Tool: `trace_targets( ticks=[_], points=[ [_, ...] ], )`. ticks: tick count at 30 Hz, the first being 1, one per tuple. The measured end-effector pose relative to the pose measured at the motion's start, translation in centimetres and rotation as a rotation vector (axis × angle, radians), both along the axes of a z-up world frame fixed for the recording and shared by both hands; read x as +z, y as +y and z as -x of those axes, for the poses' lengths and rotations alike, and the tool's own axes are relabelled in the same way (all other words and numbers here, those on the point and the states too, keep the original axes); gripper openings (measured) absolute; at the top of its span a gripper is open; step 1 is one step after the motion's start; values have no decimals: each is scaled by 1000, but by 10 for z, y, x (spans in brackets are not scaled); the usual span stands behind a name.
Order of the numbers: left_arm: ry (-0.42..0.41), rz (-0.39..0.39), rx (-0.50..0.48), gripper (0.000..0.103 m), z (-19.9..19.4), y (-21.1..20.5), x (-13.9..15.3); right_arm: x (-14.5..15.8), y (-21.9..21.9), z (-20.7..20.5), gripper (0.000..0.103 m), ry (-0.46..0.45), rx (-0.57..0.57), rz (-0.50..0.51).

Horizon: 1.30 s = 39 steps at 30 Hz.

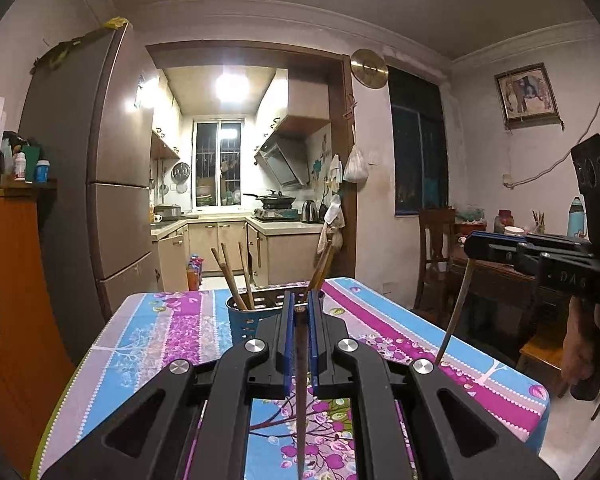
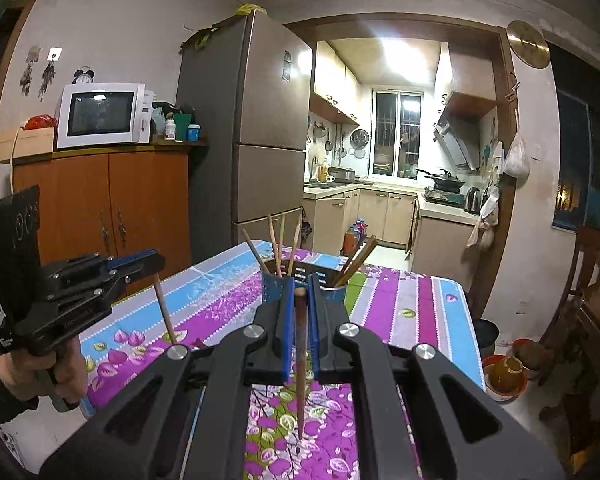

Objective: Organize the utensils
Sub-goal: 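Carry both chopsticks over the blue holder and lower them in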

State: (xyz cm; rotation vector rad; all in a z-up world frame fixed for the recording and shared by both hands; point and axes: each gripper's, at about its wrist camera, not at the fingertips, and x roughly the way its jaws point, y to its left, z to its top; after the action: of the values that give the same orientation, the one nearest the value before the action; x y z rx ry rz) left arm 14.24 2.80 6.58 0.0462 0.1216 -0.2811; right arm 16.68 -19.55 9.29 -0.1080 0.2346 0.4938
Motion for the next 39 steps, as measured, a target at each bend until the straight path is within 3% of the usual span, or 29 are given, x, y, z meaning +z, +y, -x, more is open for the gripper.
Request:
trace_targets(
  ticks=[16, 31, 39],
  points=[
    [-30, 42, -2, 8, -46, 5, 72, 49, 2, -45, 5, 15, -3, -49],
    [-127, 71, 46, 8, -116, -1, 157, 109, 15, -116, 5, 30, -9, -59],
    [-140, 87, 70, 8, -163, -4, 180, 135, 24, -150, 5, 10, 2, -73]
  ],
)
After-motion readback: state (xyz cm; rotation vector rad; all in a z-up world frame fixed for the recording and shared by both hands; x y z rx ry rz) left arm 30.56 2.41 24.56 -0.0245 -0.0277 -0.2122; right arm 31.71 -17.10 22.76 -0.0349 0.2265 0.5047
